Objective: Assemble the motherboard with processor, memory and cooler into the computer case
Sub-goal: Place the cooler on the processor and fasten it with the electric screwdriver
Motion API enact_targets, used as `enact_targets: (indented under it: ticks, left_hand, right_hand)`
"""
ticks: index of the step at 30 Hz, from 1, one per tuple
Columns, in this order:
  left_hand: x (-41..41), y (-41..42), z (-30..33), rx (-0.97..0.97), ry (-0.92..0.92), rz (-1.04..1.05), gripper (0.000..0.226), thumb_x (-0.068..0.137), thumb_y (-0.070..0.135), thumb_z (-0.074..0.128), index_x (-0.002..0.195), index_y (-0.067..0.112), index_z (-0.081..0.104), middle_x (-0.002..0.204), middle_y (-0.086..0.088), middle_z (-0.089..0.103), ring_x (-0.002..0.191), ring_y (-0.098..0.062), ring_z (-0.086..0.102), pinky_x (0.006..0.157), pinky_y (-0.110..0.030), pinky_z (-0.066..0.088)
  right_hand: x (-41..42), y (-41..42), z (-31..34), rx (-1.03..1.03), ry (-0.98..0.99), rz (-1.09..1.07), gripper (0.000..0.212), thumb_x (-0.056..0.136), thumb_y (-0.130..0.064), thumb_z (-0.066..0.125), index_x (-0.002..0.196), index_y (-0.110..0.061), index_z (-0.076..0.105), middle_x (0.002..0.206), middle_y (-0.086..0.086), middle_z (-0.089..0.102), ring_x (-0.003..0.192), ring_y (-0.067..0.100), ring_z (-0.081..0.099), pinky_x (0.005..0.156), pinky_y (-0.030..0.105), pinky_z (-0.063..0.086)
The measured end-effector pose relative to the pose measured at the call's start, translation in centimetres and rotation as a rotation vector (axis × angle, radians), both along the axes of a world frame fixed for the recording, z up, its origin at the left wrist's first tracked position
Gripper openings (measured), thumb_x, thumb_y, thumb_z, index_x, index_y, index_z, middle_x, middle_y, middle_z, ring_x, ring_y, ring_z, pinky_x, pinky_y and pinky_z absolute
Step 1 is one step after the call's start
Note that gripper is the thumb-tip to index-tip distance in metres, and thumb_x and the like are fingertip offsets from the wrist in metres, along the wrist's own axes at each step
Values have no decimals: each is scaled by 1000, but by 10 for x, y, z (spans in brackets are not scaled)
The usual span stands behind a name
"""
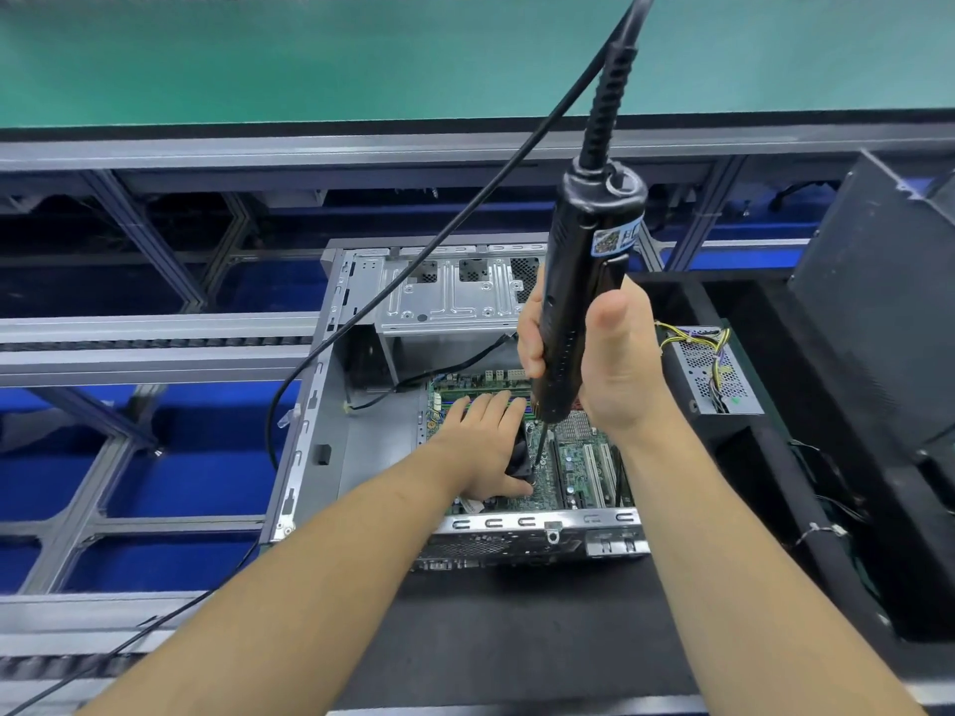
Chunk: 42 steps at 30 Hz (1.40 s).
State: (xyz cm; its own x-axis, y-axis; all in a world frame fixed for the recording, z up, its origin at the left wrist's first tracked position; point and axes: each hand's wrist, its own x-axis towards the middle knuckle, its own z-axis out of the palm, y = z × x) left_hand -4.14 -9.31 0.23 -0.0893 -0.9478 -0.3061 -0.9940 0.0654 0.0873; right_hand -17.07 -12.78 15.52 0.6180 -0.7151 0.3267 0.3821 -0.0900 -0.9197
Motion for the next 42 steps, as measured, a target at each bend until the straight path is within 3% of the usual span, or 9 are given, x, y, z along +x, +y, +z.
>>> enact_targets:
  ticks: [7, 14, 22, 27, 34, 42]
  left_hand:
    - [4, 1, -1, -36, 39, 4, 109, 80, 72, 60, 156, 14, 7, 161, -4, 14, 147, -26, 16, 121, -47, 11]
    - [7, 3, 1, -61, 70, -12, 109, 78, 77, 56, 155, 14, 12, 161, -3, 18, 147, -25, 17, 121, -46, 12]
    - [45, 16, 12, 28, 164, 2, 114, 74, 76, 63, 158, 25, 6, 166, 2, 12, 152, -20, 4, 123, -46, -2]
    - [33, 13, 13, -44, 224, 37, 109, 73, 73, 67, 156, 22, 19, 158, 1, 30, 146, -22, 23, 122, -44, 11]
    - [7, 7, 4, 76, 128, 107, 107, 82, 70, 60, 156, 20, 1, 161, -8, 11, 146, -33, 13, 120, -51, 17]
    - [6, 6, 4, 88, 83, 100, 106, 84, 70, 57, 156, 20, -2, 161, -10, 9, 145, -35, 13, 119, -52, 18]
  right_hand:
    - [1, 1, 4, -33, 8, -31, 88, 70, -84, 62, 99, -2, 51, 66, 6, 58, 53, 23, 52, 54, 30, 46]
    - [4, 10, 16, -39, -58, -116, 83, 73, -83, 61, 94, -3, 52, 61, 2, 59, 47, 23, 51, 51, 28, 43]
    - [13, 14, 36, -58, -108, -176, 83, 70, -84, 62, 90, -4, 52, 58, 6, 56, 46, 25, 50, 49, 30, 42]
    - [4, 8, 20, -32, -70, -260, 87, 72, -85, 61, 93, 0, 53, 59, 10, 55, 47, 25, 49, 49, 30, 43]
    - [-4, 1, 5, 43, -91, -291, 89, 71, -84, 63, 95, 1, 52, 62, 16, 52, 48, 24, 49, 49, 29, 43]
    - [-8, -4, 4, 45, -116, -289, 94, 71, -85, 62, 97, 5, 52, 60, 10, 55, 46, 25, 49, 49, 29, 43]
